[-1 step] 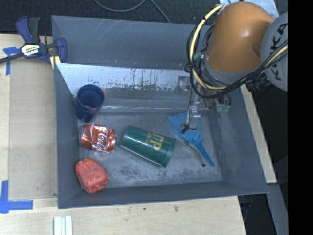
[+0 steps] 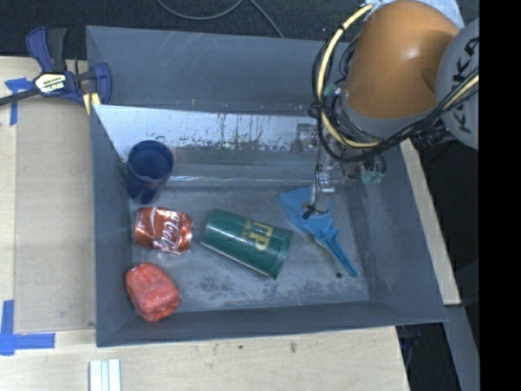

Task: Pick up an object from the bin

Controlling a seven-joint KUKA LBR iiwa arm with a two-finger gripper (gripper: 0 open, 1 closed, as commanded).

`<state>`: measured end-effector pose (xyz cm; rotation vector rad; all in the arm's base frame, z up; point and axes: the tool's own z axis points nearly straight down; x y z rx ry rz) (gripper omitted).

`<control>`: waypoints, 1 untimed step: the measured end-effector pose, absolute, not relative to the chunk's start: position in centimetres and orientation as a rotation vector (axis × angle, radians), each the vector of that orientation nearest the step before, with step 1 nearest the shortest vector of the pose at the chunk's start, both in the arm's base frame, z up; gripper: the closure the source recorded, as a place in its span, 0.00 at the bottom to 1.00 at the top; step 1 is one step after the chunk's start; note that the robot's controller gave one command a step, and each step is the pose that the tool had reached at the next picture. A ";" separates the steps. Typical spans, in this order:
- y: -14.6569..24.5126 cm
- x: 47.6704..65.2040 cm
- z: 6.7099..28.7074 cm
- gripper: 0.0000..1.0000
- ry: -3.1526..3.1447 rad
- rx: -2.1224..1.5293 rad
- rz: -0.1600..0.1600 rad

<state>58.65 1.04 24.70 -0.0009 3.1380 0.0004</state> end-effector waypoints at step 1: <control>2.8 57.5 20.7 0.00 3.131 0.023 -0.001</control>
Offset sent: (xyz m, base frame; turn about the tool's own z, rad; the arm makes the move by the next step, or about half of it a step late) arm 0.0057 0.0884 -0.0700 -0.0529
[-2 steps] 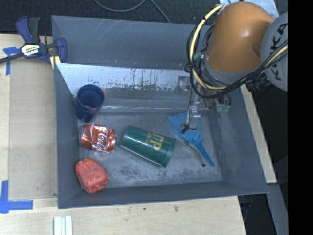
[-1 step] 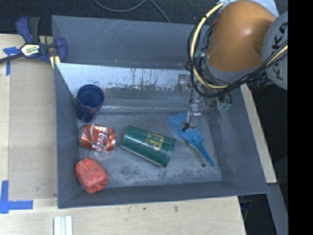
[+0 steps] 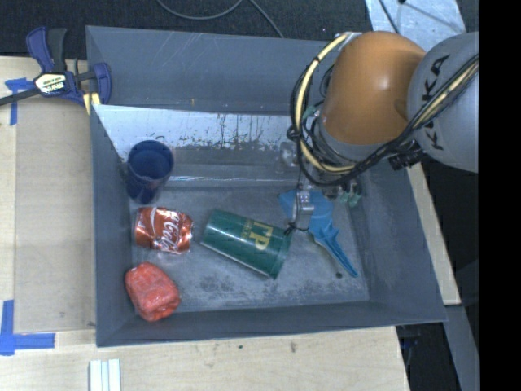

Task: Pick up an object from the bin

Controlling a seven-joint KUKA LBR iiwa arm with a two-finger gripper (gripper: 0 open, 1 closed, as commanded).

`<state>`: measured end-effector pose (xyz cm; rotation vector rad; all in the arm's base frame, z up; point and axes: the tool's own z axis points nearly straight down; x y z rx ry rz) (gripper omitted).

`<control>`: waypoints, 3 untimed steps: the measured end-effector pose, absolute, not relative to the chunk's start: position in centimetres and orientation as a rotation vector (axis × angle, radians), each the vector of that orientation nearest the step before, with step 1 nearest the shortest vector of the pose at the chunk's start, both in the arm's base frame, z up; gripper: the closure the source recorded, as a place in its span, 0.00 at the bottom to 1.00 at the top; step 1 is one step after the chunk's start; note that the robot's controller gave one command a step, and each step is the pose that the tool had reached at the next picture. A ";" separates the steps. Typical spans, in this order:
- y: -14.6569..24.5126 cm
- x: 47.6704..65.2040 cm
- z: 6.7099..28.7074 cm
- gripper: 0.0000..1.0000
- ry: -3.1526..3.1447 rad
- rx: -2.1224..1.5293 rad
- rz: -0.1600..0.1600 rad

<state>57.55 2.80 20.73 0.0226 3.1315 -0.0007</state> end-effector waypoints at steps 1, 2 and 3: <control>7.4 58.3 18.0 0.00 3.142 -0.040 -0.002; 9.0 55.9 14.2 0.00 3.125 -0.066 0.009; 6.1 55.7 7.9 1.00 3.137 -0.083 -0.001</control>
Offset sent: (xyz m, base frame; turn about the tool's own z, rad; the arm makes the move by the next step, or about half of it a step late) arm -0.0383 0.0406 -0.0897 -0.0361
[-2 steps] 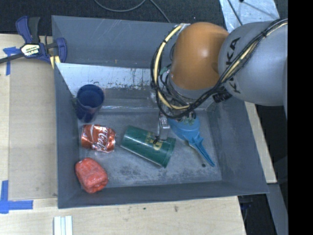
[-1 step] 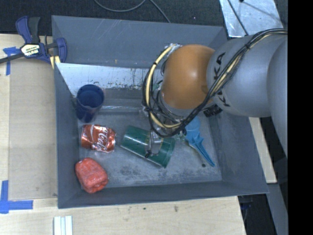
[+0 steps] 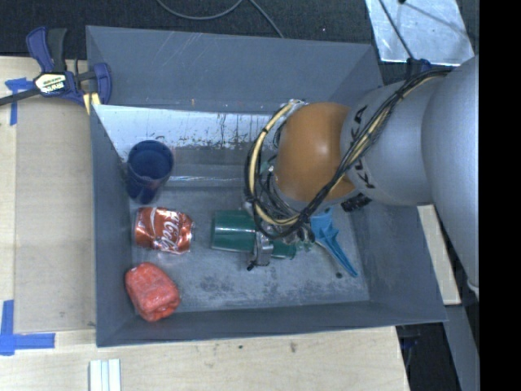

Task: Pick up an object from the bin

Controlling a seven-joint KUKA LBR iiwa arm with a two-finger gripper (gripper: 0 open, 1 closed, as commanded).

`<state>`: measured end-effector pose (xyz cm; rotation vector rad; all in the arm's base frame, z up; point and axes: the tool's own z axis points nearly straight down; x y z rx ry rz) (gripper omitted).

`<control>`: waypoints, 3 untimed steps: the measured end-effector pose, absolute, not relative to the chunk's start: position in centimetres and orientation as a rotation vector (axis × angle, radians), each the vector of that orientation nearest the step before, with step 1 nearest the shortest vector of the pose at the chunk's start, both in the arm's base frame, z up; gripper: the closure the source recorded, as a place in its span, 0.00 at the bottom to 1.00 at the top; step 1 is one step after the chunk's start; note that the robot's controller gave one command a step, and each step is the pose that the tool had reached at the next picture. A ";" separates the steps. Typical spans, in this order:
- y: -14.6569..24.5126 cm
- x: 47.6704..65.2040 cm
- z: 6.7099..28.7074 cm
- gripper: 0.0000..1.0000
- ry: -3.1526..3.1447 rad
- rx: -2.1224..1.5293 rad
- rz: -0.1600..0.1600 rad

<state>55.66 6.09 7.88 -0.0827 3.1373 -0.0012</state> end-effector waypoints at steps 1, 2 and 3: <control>6.1 55.7 7.9 1.00 3.137 -0.083 -0.001; 4.4 56.1 10.5 1.00 3.138 -0.177 0.001; 3.1 56.3 12.0 1.00 3.126 -0.180 -0.003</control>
Offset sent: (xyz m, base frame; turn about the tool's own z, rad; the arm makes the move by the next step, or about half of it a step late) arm 0.0142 -0.0443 0.0645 -0.1254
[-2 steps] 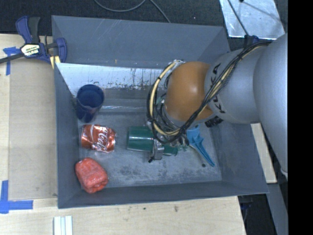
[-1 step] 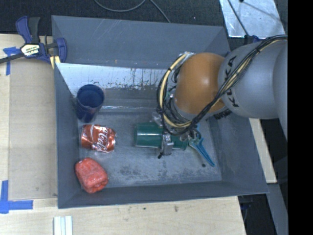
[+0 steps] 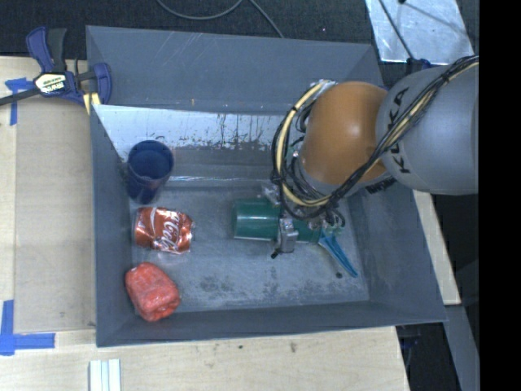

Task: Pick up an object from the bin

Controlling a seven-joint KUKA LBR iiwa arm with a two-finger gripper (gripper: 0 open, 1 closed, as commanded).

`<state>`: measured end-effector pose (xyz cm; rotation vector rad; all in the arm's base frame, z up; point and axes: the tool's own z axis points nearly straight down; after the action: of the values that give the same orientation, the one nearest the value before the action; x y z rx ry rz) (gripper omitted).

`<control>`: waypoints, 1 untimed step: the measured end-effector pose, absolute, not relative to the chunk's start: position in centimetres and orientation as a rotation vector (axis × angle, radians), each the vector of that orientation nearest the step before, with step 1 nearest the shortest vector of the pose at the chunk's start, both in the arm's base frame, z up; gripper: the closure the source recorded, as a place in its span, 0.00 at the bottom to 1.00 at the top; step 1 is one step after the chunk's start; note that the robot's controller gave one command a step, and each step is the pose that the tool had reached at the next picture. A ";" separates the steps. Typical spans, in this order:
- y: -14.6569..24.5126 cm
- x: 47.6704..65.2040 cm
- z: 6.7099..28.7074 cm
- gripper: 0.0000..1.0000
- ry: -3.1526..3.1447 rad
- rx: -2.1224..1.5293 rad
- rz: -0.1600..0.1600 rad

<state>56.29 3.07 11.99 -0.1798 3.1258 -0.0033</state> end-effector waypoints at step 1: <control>3.6 55.7 13.9 1.00 3.146 -0.188 -0.001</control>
Offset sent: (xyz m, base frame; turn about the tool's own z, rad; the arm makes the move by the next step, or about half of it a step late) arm -0.0099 -0.0113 0.2403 0.0163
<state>55.68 3.57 13.88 -0.1878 3.1456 -0.0009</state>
